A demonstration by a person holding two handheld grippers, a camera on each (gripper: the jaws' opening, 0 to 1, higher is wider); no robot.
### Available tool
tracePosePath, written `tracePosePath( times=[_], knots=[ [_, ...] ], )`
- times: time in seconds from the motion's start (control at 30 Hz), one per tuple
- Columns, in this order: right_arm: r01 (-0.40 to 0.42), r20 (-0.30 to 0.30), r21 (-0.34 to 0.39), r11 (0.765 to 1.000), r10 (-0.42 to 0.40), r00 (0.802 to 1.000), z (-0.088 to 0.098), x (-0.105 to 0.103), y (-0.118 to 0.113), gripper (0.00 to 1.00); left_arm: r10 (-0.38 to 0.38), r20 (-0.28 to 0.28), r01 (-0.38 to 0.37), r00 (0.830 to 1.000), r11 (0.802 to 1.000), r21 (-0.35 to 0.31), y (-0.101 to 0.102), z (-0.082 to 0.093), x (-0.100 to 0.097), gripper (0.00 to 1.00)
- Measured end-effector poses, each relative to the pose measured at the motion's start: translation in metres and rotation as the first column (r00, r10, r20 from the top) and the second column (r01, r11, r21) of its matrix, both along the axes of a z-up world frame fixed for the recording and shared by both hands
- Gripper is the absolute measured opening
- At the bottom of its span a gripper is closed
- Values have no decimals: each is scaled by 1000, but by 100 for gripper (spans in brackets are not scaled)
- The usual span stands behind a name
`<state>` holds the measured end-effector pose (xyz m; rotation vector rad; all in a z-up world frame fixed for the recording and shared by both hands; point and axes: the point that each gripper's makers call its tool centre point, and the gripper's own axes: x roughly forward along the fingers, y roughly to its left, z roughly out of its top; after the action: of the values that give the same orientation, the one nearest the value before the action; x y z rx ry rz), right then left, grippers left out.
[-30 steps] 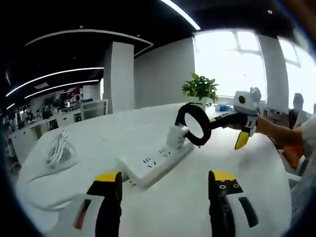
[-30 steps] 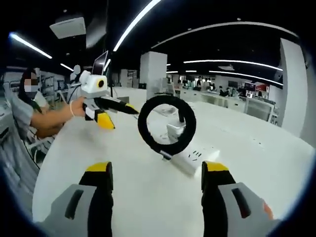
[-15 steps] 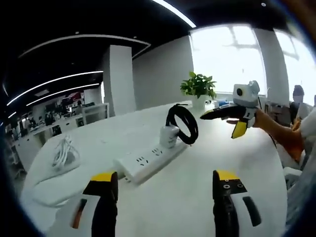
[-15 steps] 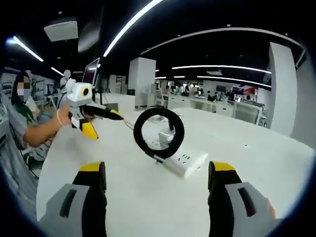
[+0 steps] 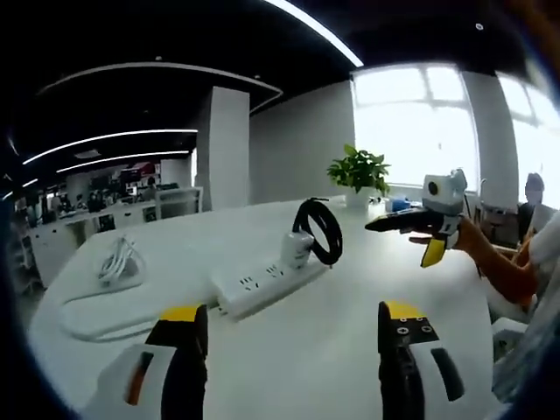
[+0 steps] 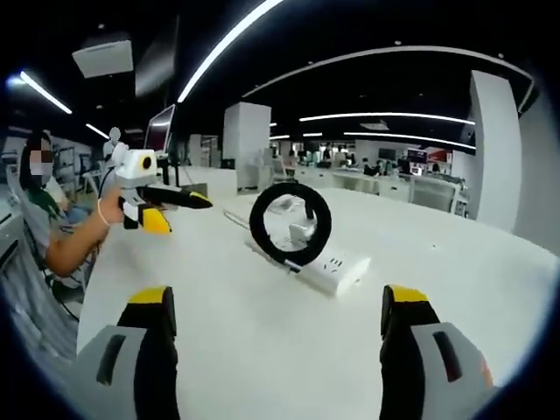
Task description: Straighten the power strip on the desk, plug the charger into it
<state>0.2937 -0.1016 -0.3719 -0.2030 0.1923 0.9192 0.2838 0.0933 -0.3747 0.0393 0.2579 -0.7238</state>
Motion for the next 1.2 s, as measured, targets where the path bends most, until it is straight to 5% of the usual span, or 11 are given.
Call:
tracePosePath(
  times=[0.4, 0.73, 1.0, 1.2],
  knots=[
    [40, 29, 67, 997, -42, 999, 12, -20, -7, 98, 54, -2, -54, 999, 998, 13, 6, -5, -15, 84],
    [125, 25, 155, 980, -131, 991, 14, -33, -29, 97, 88, 22, -86, 996, 993, -79, 11, -3, -32, 85],
    [170, 14, 148, 974, -174, 985, 5, -38, -41, 97, 124, 27, -125, 992, 991, 37, 21, -19, -45, 88],
    [195, 2, 116, 974, -196, 981, -7, -48, -44, 98, 134, 20, -134, 991, 991, 18, 25, -20, -58, 89]
  ],
)
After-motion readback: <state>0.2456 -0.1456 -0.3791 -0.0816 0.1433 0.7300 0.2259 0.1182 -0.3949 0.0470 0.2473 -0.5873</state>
